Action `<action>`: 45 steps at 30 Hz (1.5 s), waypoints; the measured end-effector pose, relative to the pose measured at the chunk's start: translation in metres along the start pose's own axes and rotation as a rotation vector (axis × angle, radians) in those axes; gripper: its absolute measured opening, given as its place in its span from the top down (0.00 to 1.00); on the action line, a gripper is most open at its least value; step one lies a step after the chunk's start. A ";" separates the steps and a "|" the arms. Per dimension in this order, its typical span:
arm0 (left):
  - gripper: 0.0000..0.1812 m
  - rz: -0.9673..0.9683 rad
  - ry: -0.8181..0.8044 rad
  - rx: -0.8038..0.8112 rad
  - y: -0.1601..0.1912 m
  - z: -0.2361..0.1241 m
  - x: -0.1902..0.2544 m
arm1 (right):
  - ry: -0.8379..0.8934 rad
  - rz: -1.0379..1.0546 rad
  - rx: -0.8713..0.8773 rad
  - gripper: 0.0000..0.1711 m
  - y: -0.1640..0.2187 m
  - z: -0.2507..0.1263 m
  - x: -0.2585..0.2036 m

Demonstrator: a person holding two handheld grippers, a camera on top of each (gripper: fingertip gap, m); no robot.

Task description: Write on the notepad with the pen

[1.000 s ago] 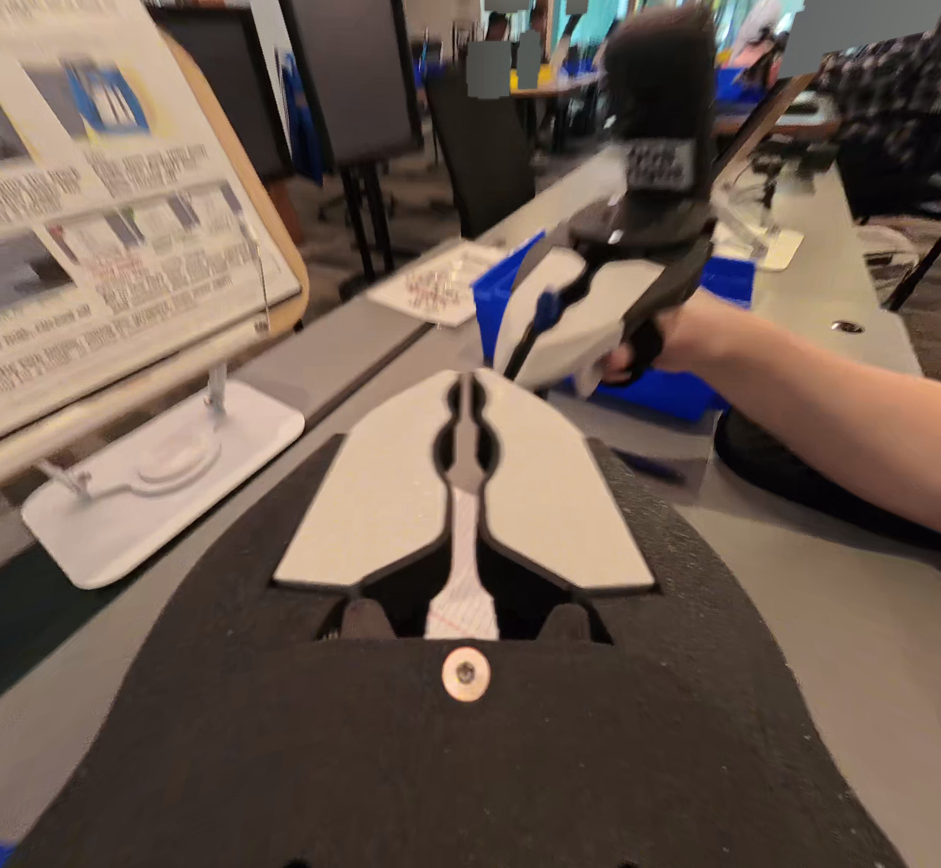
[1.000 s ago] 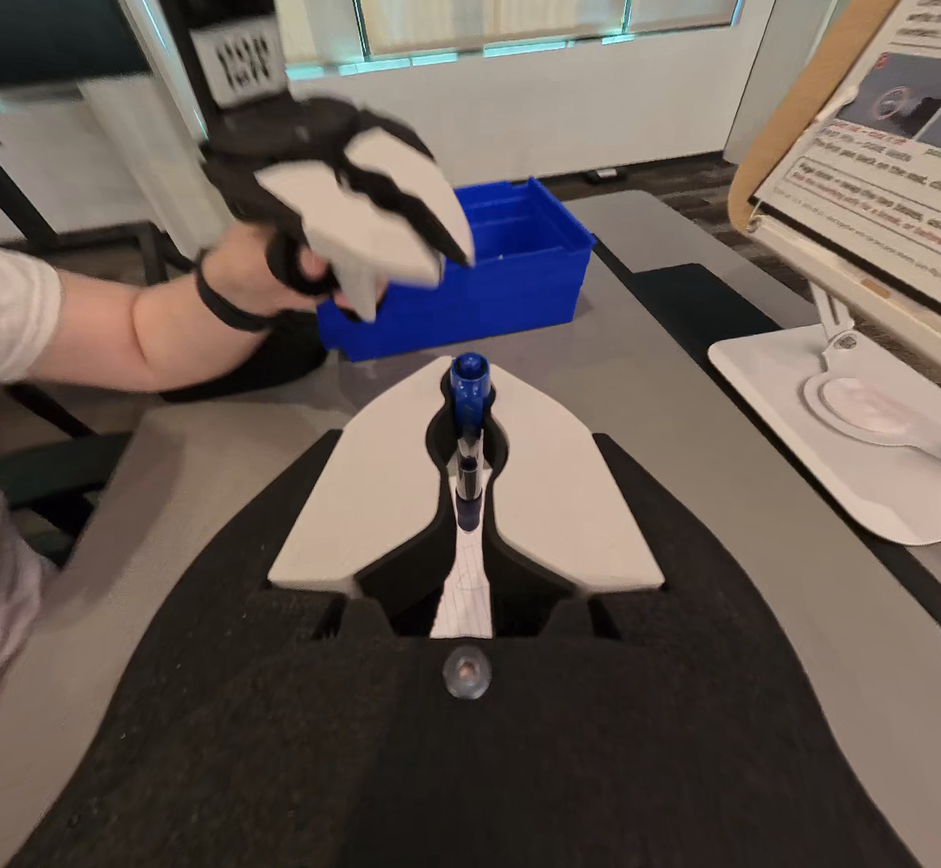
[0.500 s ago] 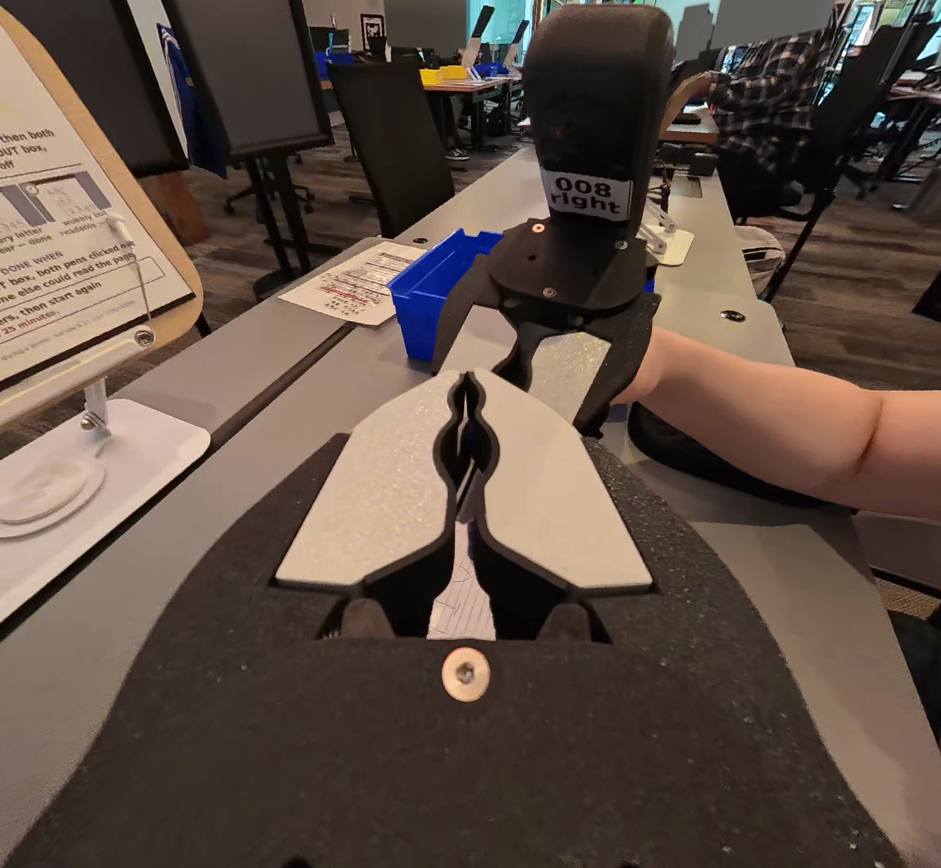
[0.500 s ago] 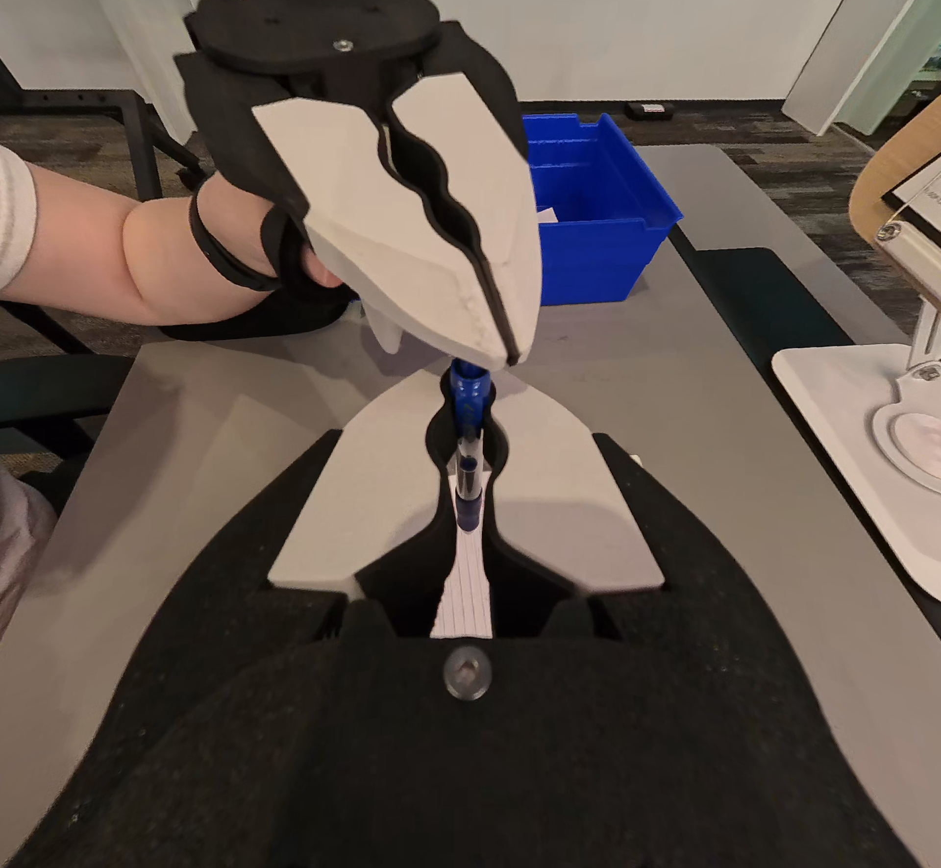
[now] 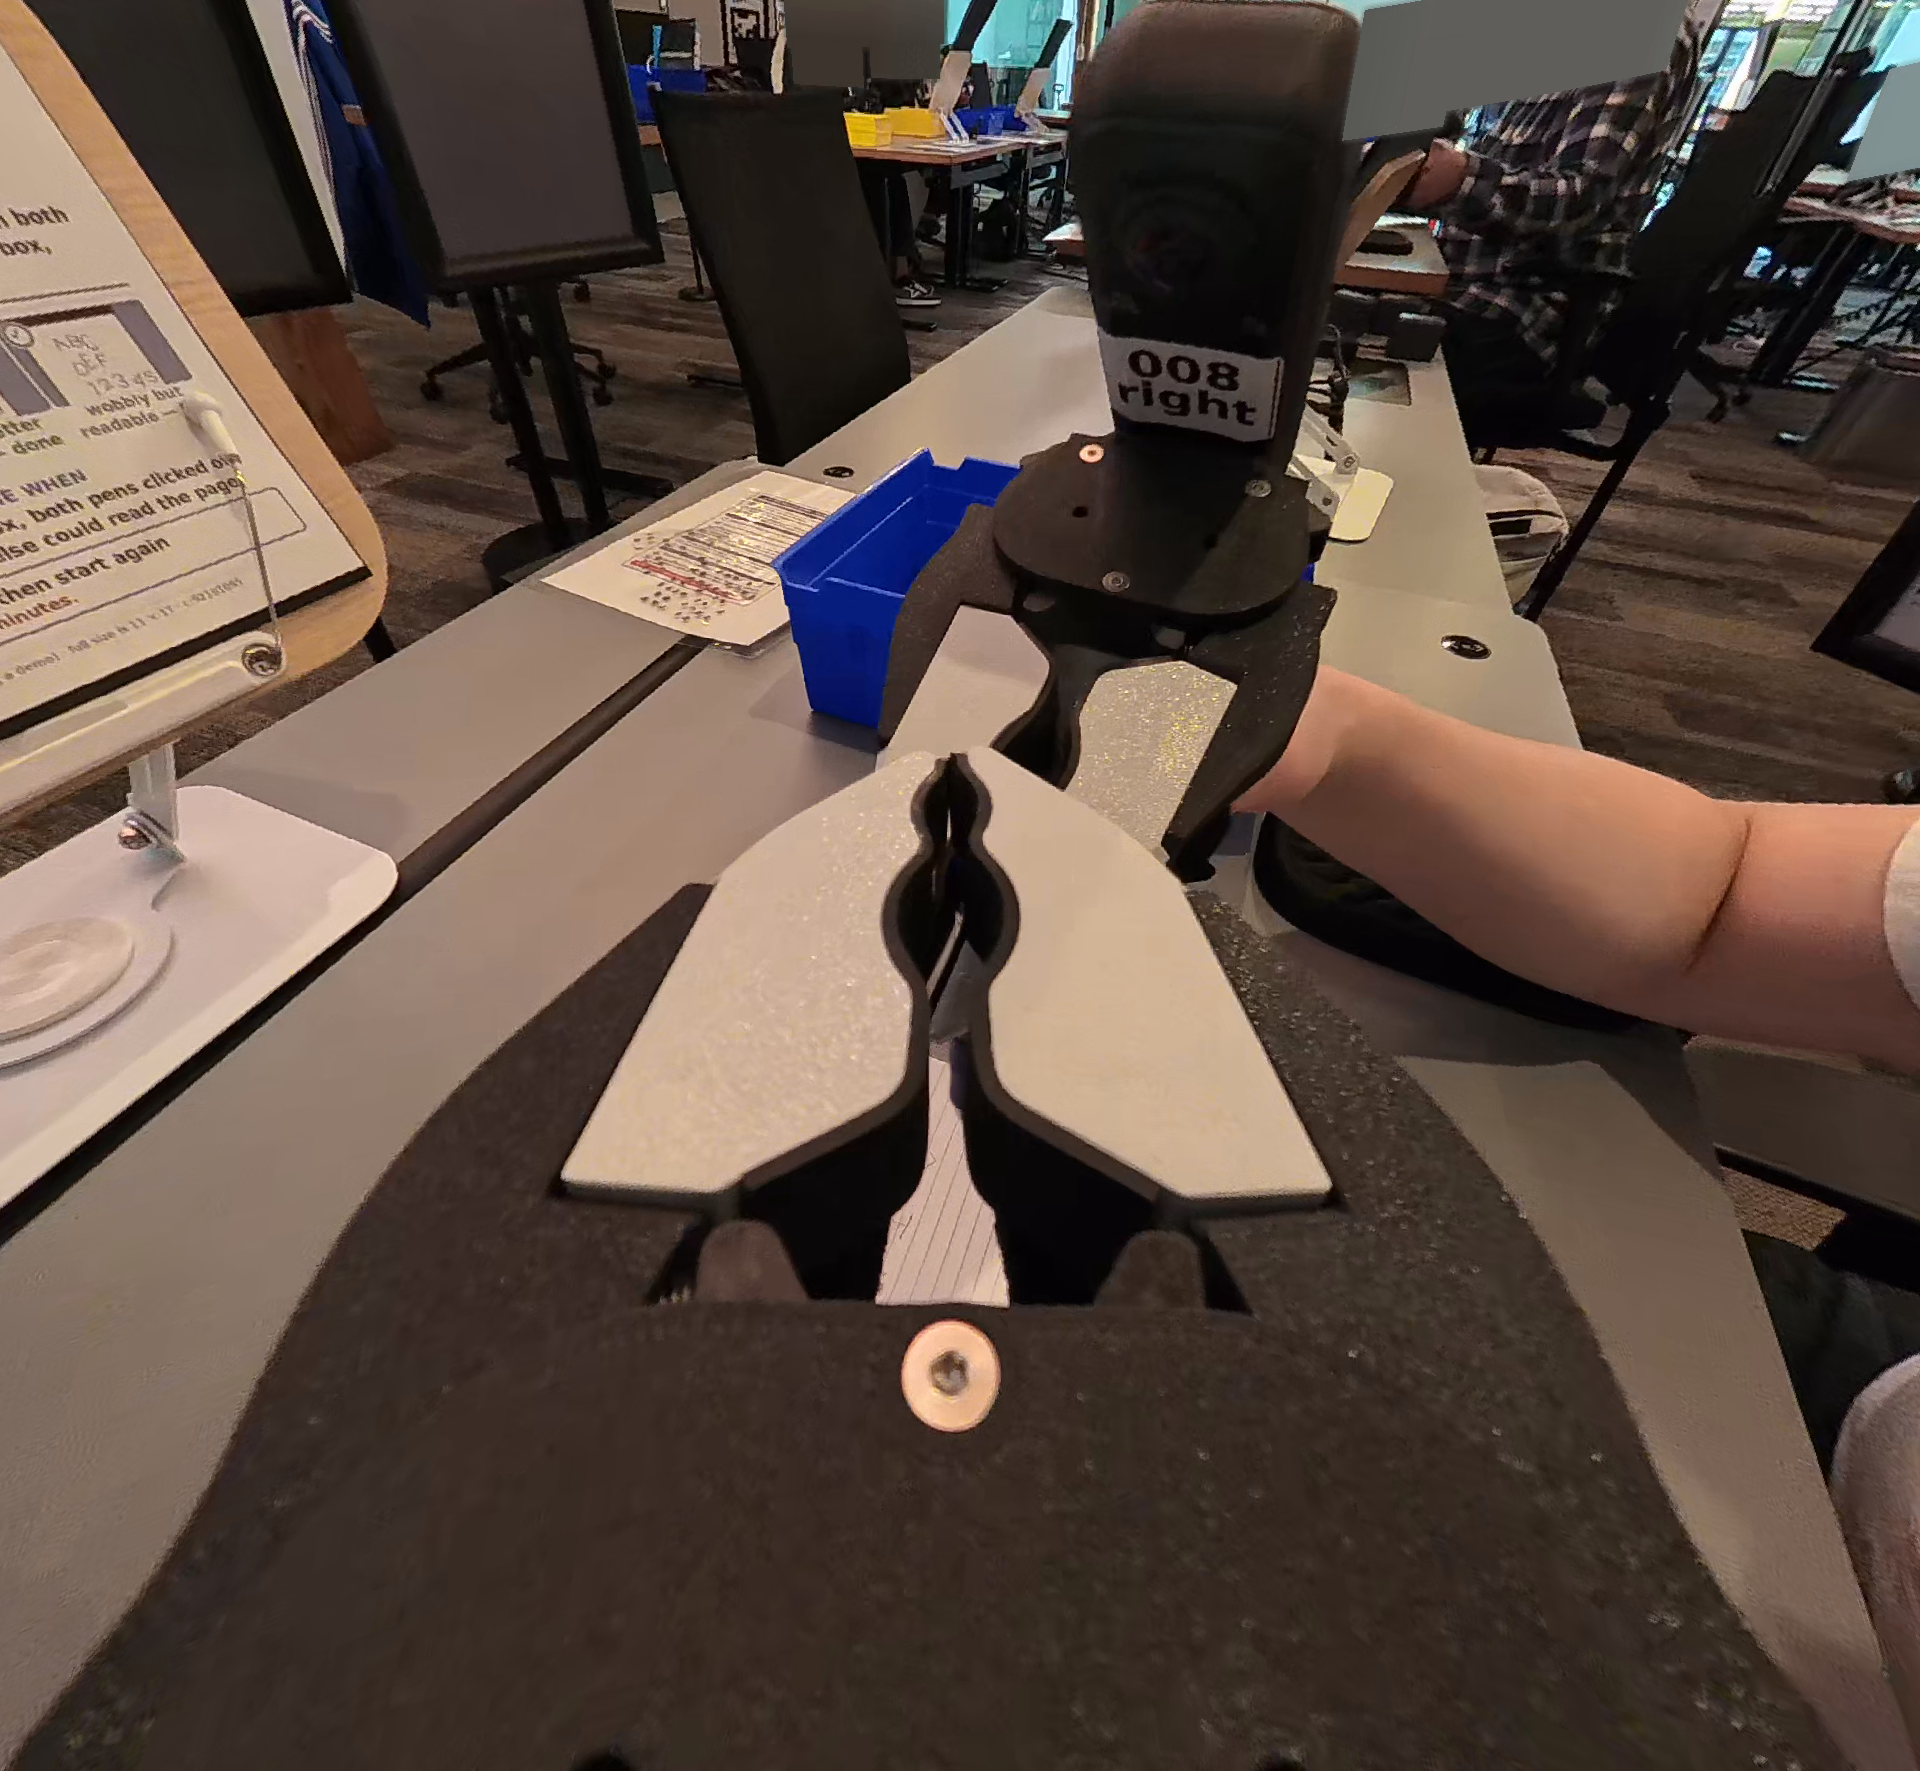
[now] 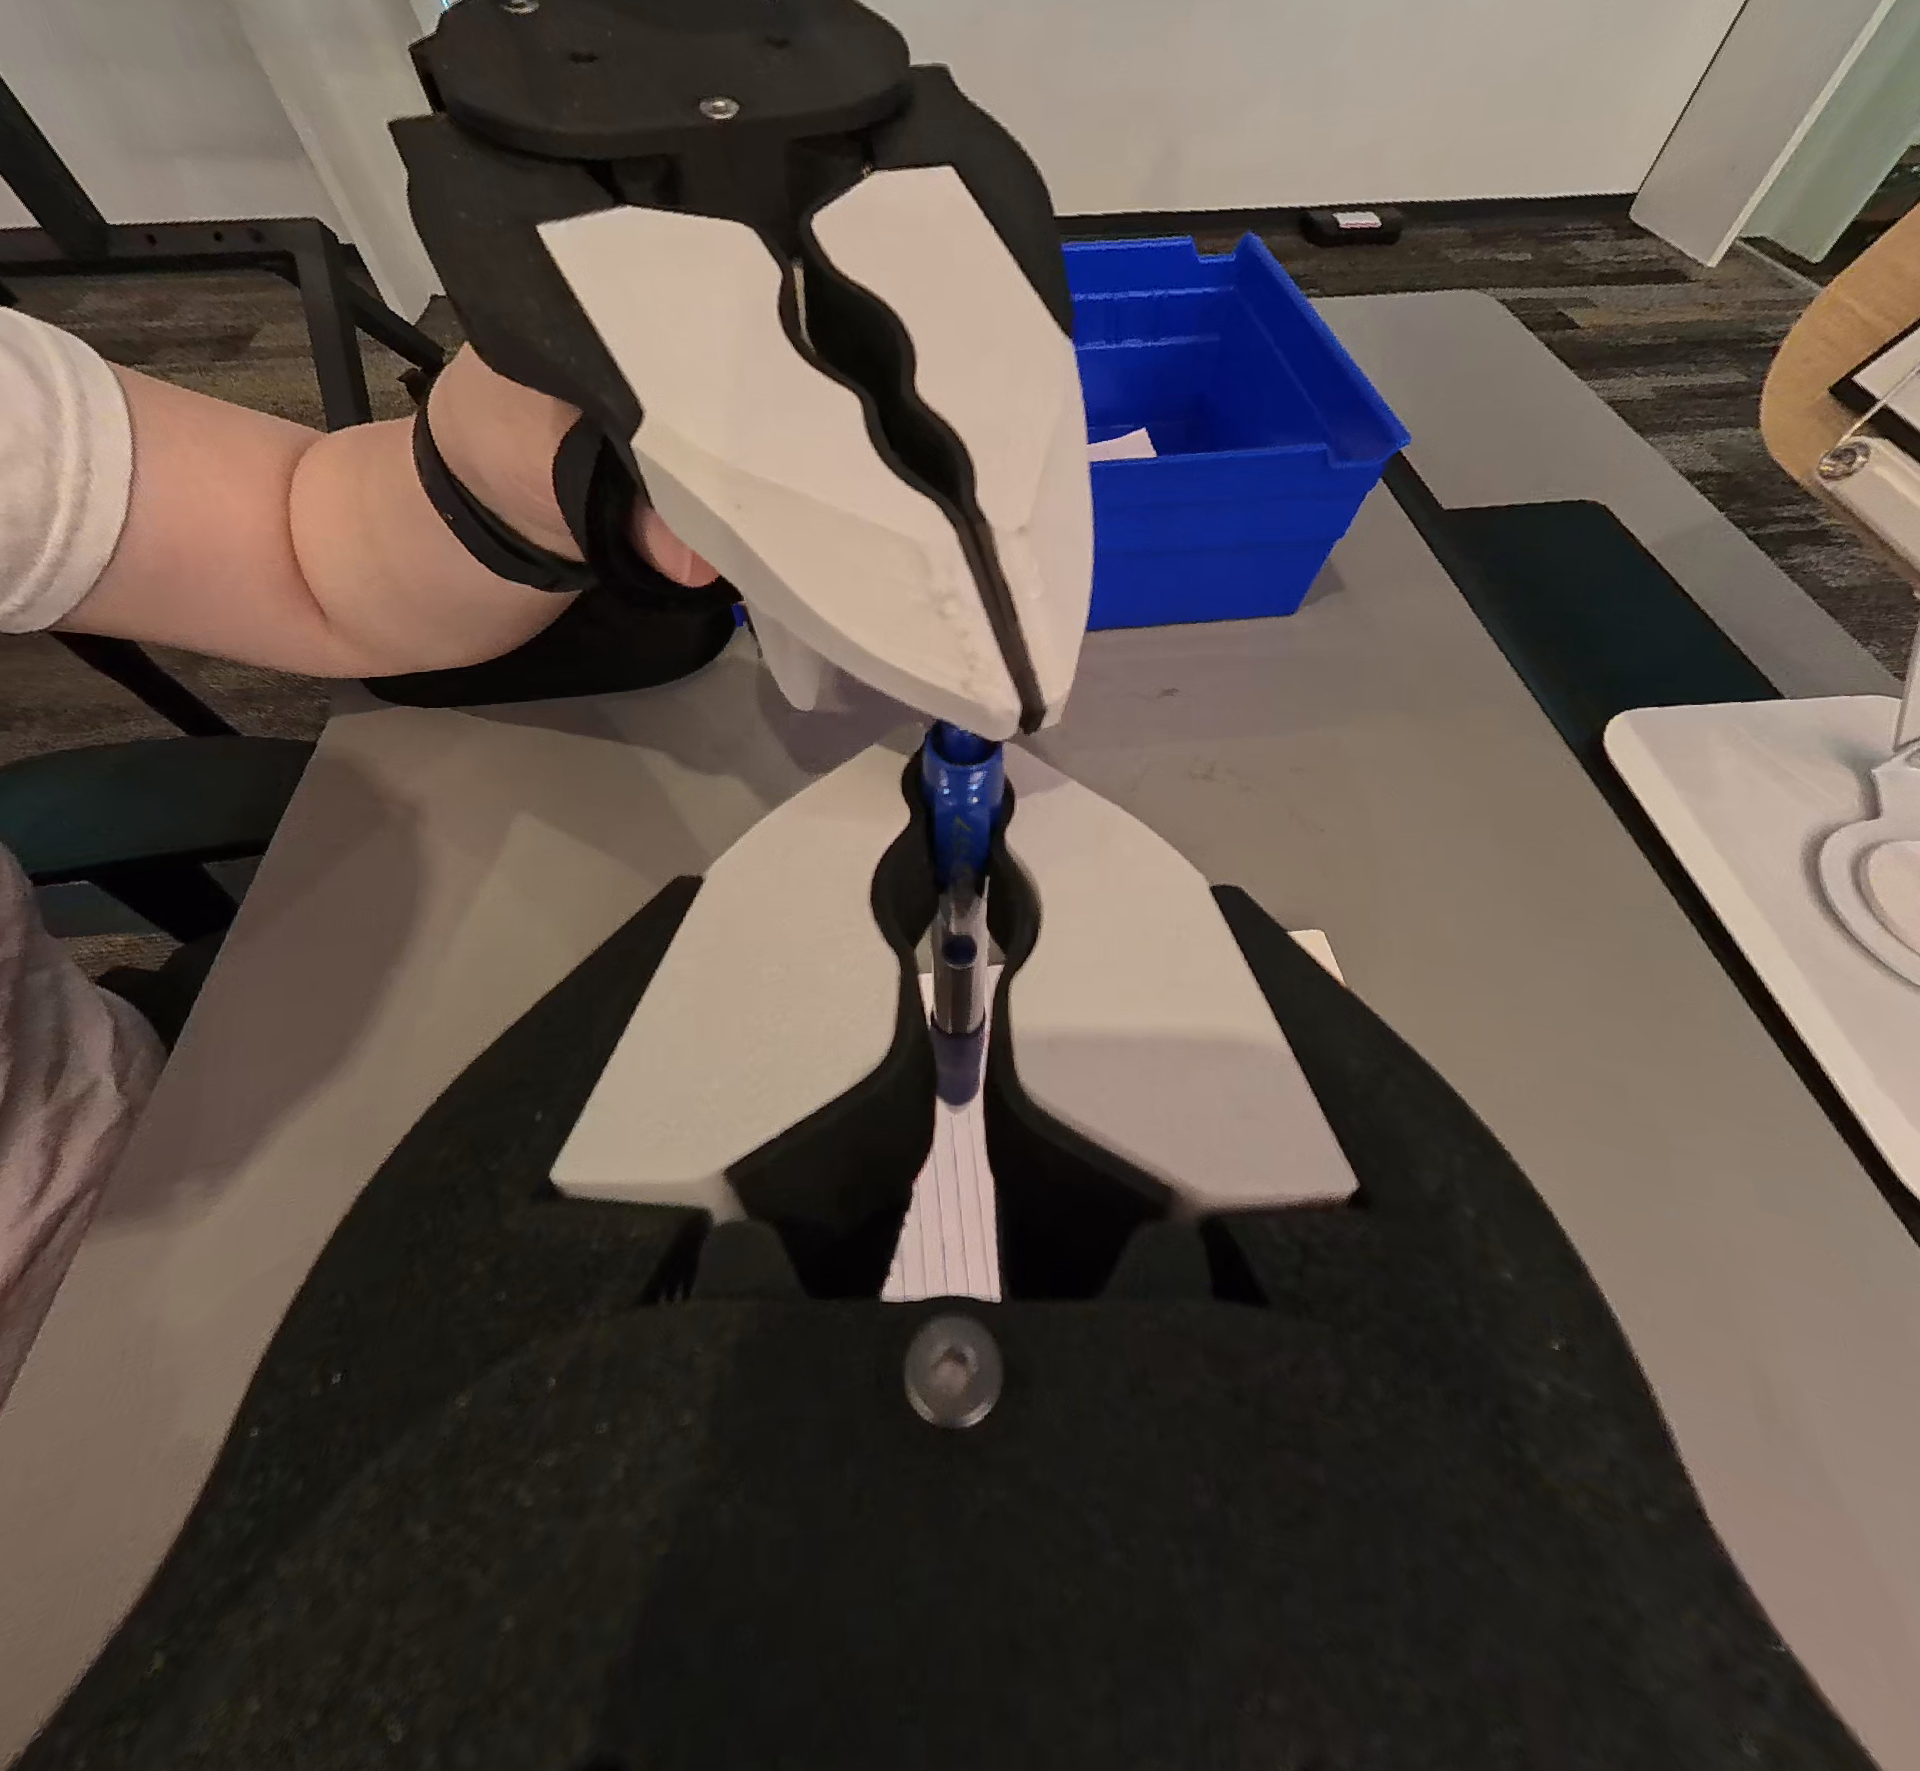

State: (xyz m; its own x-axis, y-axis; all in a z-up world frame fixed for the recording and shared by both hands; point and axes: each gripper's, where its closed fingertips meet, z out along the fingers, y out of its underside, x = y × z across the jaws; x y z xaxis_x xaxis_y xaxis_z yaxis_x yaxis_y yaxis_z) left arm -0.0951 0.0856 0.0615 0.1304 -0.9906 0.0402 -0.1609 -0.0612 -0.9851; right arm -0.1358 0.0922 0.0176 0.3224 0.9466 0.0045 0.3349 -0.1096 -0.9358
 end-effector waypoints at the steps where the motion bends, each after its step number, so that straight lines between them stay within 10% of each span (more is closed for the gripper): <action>1: 1.00 0.000 0.001 0.000 0.000 0.000 0.000 | 0.010 -0.010 0.002 0.98 -0.001 0.000 0.000; 10: 1.00 -0.021 -0.004 0.207 -0.038 -0.021 0.004 | 0.023 0.100 -0.067 0.97 0.010 0.000 0.008; 26: 1.00 0.044 0.053 -0.025 -0.032 -0.032 0.050 | 0.296 1.250 -0.461 0.97 0.164 -0.045 0.073; 45: 1.00 0.028 0.098 -0.071 -0.023 -0.023 0.071 | 0.661 1.254 -0.802 0.97 0.207 -0.047 0.072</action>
State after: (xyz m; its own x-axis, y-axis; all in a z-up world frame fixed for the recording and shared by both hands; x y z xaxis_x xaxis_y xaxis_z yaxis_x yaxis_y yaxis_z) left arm -0.1046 0.0138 0.0911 0.0289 -0.9991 0.0323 -0.2327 -0.0381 -0.9718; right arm -0.0021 0.1237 -0.1590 0.9644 -0.1181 -0.2365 -0.1349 -0.9892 -0.0564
